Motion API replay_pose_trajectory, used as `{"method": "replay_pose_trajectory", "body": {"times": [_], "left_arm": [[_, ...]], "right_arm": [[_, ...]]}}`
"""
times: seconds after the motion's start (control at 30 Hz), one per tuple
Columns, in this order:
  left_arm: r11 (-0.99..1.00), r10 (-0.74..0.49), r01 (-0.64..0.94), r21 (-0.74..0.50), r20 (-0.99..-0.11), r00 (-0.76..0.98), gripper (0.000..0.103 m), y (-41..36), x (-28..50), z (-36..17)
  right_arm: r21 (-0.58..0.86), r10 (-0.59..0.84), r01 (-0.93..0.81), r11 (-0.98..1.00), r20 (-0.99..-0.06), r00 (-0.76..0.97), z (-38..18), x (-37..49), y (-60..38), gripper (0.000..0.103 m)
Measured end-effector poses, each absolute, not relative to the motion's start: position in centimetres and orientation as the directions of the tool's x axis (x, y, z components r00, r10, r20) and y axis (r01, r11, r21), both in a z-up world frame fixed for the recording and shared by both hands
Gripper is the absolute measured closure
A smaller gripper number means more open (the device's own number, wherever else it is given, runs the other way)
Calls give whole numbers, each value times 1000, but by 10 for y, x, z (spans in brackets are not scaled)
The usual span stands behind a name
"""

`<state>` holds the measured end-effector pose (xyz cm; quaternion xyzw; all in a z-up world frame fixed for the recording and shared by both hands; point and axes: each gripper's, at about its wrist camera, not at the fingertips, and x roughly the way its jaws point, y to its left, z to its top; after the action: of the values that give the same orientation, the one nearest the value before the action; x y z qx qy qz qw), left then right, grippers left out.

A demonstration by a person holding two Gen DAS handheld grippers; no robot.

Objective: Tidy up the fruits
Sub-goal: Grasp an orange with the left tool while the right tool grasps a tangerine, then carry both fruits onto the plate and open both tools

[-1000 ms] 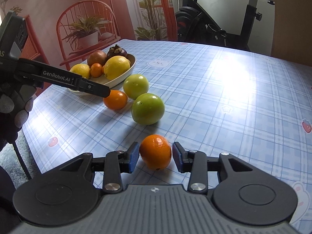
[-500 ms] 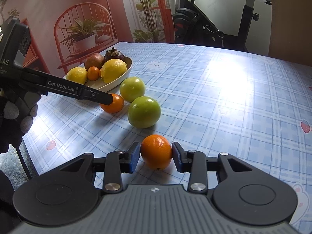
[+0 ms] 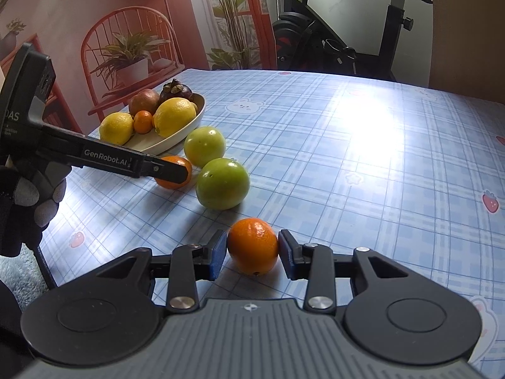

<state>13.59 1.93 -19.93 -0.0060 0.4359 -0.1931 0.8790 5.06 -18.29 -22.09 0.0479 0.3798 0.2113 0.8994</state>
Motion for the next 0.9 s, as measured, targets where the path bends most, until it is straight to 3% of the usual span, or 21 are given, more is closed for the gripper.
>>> {"method": "replay_pose_trajectory", "body": {"times": [0.47,0.9], "left_arm": [[958,-285,227,-176,-688,668,64,60,109,-164],[986,-136,24,-165,-714,687,64,118,122,-160]], "right_arm": [[248,416,-337,908,-621,664,-204,58,-189,64],[168,494,-499,850,-578,649,-174,103,-137,64]]}}
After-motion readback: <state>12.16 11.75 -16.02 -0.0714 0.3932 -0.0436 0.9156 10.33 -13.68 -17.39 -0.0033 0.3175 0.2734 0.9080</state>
